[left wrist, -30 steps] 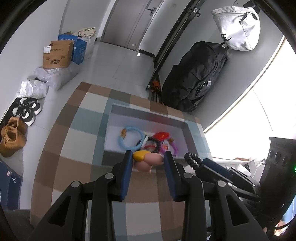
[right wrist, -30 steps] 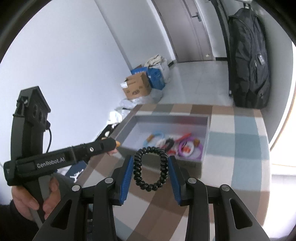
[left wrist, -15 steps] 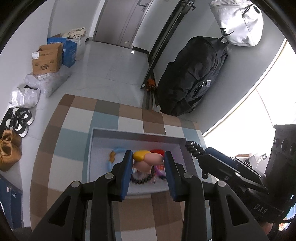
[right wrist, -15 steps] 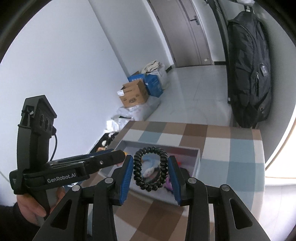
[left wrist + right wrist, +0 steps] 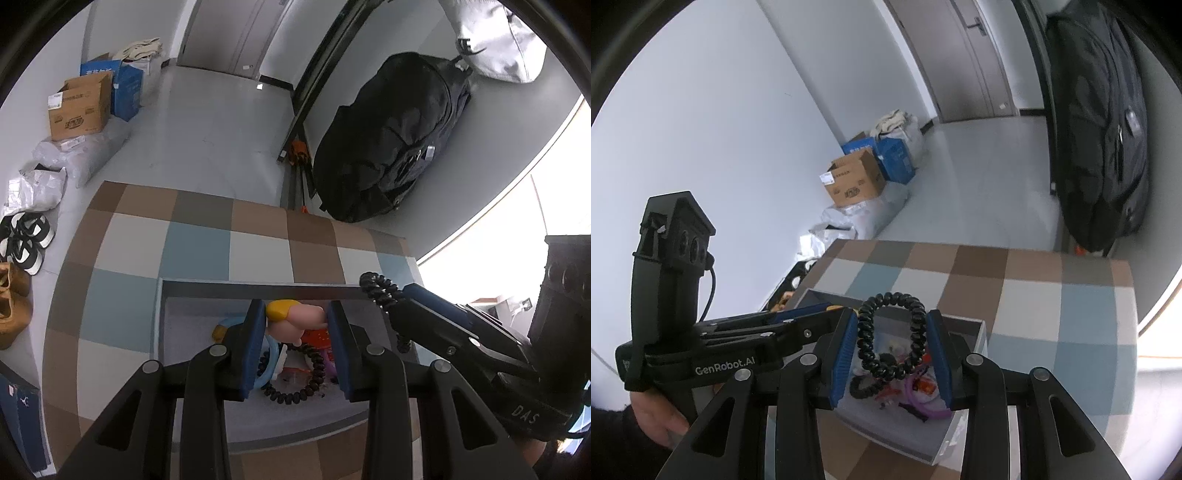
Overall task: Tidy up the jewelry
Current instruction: 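Carry the doll with the left tool while the right tool carries the hair tie over the box, then open both tools to drop the doll and hair tie into the box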
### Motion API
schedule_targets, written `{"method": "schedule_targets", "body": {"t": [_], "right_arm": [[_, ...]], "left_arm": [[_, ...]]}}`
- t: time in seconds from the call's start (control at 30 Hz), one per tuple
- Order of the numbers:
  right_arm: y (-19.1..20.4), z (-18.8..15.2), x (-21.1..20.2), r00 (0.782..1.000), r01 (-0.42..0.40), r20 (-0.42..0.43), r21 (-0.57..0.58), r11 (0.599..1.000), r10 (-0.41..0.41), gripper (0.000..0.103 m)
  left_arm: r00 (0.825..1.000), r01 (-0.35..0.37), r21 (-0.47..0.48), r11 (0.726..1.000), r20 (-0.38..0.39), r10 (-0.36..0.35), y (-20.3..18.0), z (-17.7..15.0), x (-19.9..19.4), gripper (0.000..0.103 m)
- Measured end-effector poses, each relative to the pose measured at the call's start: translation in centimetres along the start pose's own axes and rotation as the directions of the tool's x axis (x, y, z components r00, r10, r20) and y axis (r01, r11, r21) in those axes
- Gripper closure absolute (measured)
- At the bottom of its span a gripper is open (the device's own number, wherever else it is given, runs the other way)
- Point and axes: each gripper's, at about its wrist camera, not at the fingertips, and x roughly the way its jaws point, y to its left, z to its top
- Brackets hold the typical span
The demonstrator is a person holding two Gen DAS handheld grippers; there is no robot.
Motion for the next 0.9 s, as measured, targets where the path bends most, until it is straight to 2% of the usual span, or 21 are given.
{"method": "schedule_targets", "body": {"t": [0.37,0.47,0.6,0.67,0.7,0.73,0.9], "right_arm": [[-0.7,-0.2,-0.1,1.0,0.006,-0.009,0.004,1.0,-0.006,0.065],[-0.5,-0.2,-0.1,1.0,-0.002,-0.011,-0.003,1.0,0.002,0.061],[-0.3,-0.2,-0.3,1.0,0.009,0.003,-0.012,1.0,-0.009,0.057],[-0.3,-0.2,-0.6,1.0,0.023,0.016,-0.015,1.0,-0.022,0.056],[-0.3,-0.2,-0.8,1.0,0.016,0.019,-0.018,1.0,-0.016,0.054],[-0.3,-0.2,-1.0,0.999,0.017,0.028,-0.02,1.0,-0.017,0.053],[-0.7,-0.1,-1.2,0.999,0.005,0.042,0.003,1.0,-0.005,0.03]], "left_arm": [[0.999,0.03,0.005,1.0,-0.024,-0.03,0.0,0.2,1.1,0.074],[0.999,0.05,0.009,0.999,-0.023,-0.049,0.0,0.2,1.0,0.074],[0.999,0.038,0.027,0.999,-0.018,-0.037,-0.2,0.2,0.9,0.074],[0.999,0.037,0.026,0.999,-0.032,-0.036,-0.3,0.1,1.0,0.066],[0.999,0.03,0.022,0.999,-0.036,-0.029,-0.4,0.1,1.1,0.054],[0.999,0.028,0.02,0.999,-0.029,-0.027,-0.4,0.1,0.9,0.047],[1.0,0.011,0.045,0.999,0.015,-0.011,-0.6,0.1,0.2,0.046]]}}
